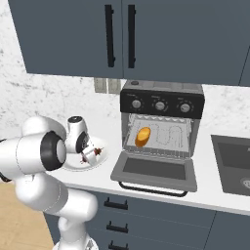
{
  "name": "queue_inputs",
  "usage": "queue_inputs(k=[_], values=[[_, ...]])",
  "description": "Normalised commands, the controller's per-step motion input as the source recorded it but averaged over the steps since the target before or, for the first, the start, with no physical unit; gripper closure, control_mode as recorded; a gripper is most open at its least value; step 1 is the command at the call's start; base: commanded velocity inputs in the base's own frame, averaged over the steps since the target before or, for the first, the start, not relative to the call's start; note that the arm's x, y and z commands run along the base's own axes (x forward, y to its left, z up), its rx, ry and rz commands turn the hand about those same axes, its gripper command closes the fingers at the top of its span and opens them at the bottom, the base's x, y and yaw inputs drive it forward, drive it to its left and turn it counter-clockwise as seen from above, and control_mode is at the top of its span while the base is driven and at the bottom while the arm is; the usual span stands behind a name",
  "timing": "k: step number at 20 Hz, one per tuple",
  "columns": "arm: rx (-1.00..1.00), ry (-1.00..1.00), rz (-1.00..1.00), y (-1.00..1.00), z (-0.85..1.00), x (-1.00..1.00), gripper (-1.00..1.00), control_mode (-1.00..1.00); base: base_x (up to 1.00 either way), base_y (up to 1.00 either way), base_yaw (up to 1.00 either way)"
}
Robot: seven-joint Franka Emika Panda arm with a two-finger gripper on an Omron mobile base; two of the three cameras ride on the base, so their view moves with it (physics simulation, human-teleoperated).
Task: Pick up the kebab skewer and baguette bread, and place them inside the toaster oven. Close the toaster oven door and start by setting the timer.
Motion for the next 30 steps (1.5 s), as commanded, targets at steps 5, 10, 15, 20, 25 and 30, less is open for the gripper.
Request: queue_inputs(k=[5,10,15,20,25,30], values=[[0.03,0.0,0.02,-0.04,0.15,-0.41,1.0,-1.0,0.0,0.0,0.0],[0.06,0.0,0.07,-0.08,0.8,-0.42,1.0,-1.0,0.0,0.0,0.0],[0.04,0.0,0.11,-0.1,1.0,-0.31,1.0,-1.0,0.0,0.0,0.0],[0.02,0.0,0.12,-0.3,1.0,-0.69,1.0,-1.0,0.0,0.0,0.0],[0.0,0.0,0.12,-0.65,0.93,-0.59,1.0,-1.0,0.0,0.0,0.0],[0.0,0.0,0.1,-0.93,0.74,-0.39,1.0,-1.0,0.0,0.0,0.0]])
